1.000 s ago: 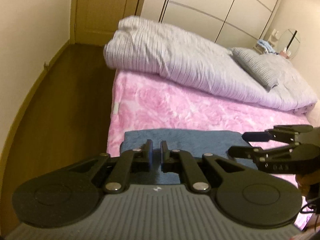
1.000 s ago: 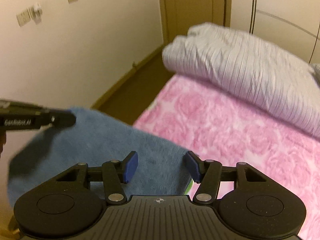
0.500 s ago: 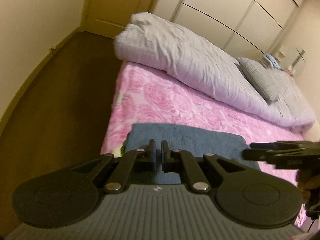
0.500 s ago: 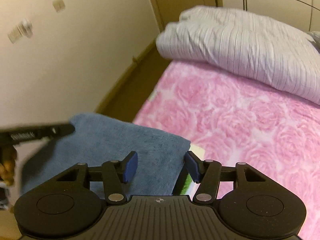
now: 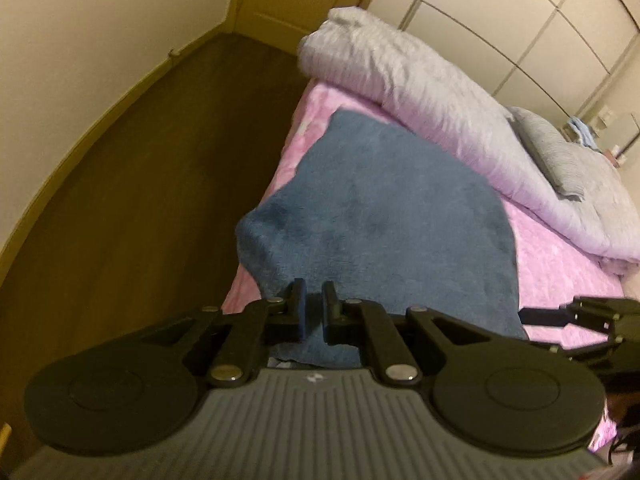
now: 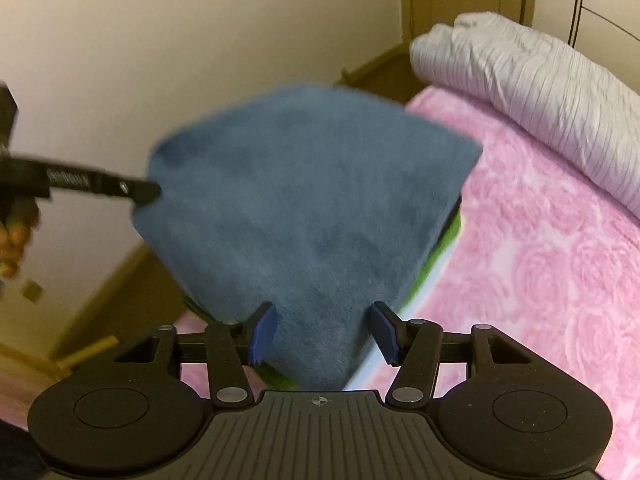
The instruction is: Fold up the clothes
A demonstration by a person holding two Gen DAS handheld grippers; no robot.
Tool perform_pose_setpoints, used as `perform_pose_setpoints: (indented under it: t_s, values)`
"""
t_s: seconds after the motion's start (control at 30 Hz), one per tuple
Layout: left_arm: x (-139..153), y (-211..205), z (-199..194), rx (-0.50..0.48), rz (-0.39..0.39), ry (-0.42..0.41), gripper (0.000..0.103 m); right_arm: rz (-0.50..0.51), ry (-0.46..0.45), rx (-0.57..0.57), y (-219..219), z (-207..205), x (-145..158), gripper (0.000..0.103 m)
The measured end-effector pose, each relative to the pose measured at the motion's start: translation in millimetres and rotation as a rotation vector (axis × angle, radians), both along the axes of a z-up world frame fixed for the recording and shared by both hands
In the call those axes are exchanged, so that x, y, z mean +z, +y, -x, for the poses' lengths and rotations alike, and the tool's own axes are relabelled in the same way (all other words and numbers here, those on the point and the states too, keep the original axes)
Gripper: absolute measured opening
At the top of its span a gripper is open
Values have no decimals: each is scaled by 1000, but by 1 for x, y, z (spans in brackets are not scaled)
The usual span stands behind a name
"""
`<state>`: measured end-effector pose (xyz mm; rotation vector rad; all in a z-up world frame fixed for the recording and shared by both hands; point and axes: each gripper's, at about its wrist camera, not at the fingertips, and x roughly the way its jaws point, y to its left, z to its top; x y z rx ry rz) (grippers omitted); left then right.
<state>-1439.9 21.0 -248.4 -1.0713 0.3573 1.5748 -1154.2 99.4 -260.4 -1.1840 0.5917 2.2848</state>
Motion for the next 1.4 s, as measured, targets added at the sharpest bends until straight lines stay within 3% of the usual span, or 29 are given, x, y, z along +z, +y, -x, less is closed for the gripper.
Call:
perform_pose_setpoints:
  t_s: [0.17, 0.37, 0.57, 0.83, 1.07, 1.23, 1.4]
  values:
    - [24, -8, -20, 80, 20, 36, 7, 15, 26, -53, -4, -9, 12, 57]
    - [73, -30, -78, 162, 46, 151, 30, 118, 125, -154, -17, -45, 40, 59]
    - [105, -53, -149, 193, 91, 254, 32, 119, 184, -150, -36, -81, 66, 60]
    - [118, -79, -254, 397, 145, 333, 36, 62, 190, 22, -37, -137, 92, 60]
    - [116, -86, -359, 588, 167, 328, 36, 7, 116, 204, -26, -211, 100, 60]
    - [122, -91, -439, 670, 164, 389, 36, -3, 118, 295, -13, -260, 107, 60]
    - [130, -90, -482, 725, 127, 401, 36, -43, 134, 319, 1, -293, 116, 60]
